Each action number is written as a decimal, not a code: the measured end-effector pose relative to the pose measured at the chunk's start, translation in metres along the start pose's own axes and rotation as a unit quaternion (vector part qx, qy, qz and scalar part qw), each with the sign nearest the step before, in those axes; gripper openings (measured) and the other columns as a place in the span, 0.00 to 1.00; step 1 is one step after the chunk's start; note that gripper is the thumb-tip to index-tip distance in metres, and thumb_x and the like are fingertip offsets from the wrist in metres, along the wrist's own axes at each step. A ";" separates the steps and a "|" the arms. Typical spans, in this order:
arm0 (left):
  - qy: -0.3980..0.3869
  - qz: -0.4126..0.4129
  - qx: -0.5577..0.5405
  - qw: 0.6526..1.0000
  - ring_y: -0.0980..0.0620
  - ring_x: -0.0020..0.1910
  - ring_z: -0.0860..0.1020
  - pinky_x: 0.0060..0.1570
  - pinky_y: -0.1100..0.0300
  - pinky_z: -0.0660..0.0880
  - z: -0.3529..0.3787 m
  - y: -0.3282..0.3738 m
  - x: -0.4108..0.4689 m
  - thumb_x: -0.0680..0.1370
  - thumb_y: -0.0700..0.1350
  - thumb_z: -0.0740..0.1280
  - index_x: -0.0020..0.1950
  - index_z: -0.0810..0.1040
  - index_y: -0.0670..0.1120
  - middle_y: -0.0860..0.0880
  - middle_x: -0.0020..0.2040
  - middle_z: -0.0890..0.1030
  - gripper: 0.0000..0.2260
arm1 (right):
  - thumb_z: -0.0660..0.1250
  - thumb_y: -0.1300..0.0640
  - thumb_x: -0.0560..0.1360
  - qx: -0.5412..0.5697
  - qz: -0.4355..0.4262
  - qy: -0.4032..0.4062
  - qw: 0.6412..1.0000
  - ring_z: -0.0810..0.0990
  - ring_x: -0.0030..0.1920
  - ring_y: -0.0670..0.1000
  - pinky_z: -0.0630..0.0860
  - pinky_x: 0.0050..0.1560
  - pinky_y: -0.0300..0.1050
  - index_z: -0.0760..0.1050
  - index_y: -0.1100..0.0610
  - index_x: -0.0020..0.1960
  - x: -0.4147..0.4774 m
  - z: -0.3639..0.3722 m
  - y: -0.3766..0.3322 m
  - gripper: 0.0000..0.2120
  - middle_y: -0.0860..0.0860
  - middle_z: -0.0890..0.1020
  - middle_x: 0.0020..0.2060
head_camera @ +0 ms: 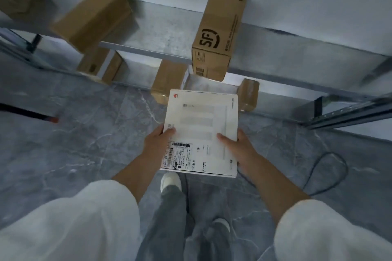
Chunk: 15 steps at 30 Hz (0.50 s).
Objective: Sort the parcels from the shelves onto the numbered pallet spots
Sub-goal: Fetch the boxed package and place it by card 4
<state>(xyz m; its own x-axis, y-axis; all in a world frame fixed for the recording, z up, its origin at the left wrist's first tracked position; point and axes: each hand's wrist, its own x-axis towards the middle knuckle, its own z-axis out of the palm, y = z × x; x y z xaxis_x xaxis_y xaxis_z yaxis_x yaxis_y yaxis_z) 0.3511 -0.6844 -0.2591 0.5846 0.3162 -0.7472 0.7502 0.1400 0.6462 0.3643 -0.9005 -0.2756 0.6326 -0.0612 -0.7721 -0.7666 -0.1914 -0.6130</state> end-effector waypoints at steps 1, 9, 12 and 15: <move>0.007 -0.007 -0.016 1.000 0.54 0.37 0.79 0.26 0.67 0.74 -0.003 -0.004 -0.017 0.79 0.43 0.67 0.57 0.79 0.53 0.52 0.44 0.82 0.09 | 0.71 0.50 0.74 -0.009 -0.008 -0.005 1.000 0.79 0.58 0.53 0.76 0.61 0.55 0.68 0.51 0.69 -0.015 -0.003 0.002 0.25 0.49 0.79 0.62; -0.024 0.000 -0.064 0.998 0.49 0.43 0.85 0.38 0.58 0.81 -0.037 0.023 -0.155 0.78 0.47 0.68 0.60 0.80 0.48 0.46 0.49 0.85 0.11 | 0.67 0.50 0.78 -0.047 -0.105 -0.030 0.993 0.77 0.57 0.48 0.73 0.54 0.45 0.59 0.43 0.75 -0.152 -0.043 -0.043 0.29 0.43 0.75 0.62; -0.003 0.053 -0.082 0.995 0.46 0.48 0.84 0.53 0.49 0.80 -0.053 0.060 -0.196 0.76 0.46 0.70 0.64 0.79 0.48 0.44 0.51 0.85 0.16 | 0.66 0.50 0.78 -0.006 -0.130 -0.043 0.991 0.78 0.57 0.48 0.75 0.55 0.45 0.61 0.42 0.75 -0.193 -0.052 -0.072 0.27 0.44 0.76 0.64; 0.011 0.102 -0.128 0.986 0.44 0.51 0.84 0.57 0.45 0.78 -0.065 0.096 -0.247 0.76 0.43 0.70 0.65 0.78 0.50 0.43 0.52 0.84 0.17 | 0.66 0.49 0.78 0.022 -0.176 -0.054 0.983 0.78 0.60 0.48 0.75 0.58 0.44 0.60 0.42 0.75 -0.239 -0.058 -0.104 0.28 0.42 0.76 0.65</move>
<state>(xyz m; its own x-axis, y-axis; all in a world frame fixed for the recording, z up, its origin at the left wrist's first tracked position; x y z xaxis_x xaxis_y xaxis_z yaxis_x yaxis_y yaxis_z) 0.2589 -0.6884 -0.0026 0.7064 0.3829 -0.5953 0.5128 0.3030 0.8033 0.2995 -0.9232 -0.0174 0.8461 0.1068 -0.5223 -0.5073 -0.1394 -0.8504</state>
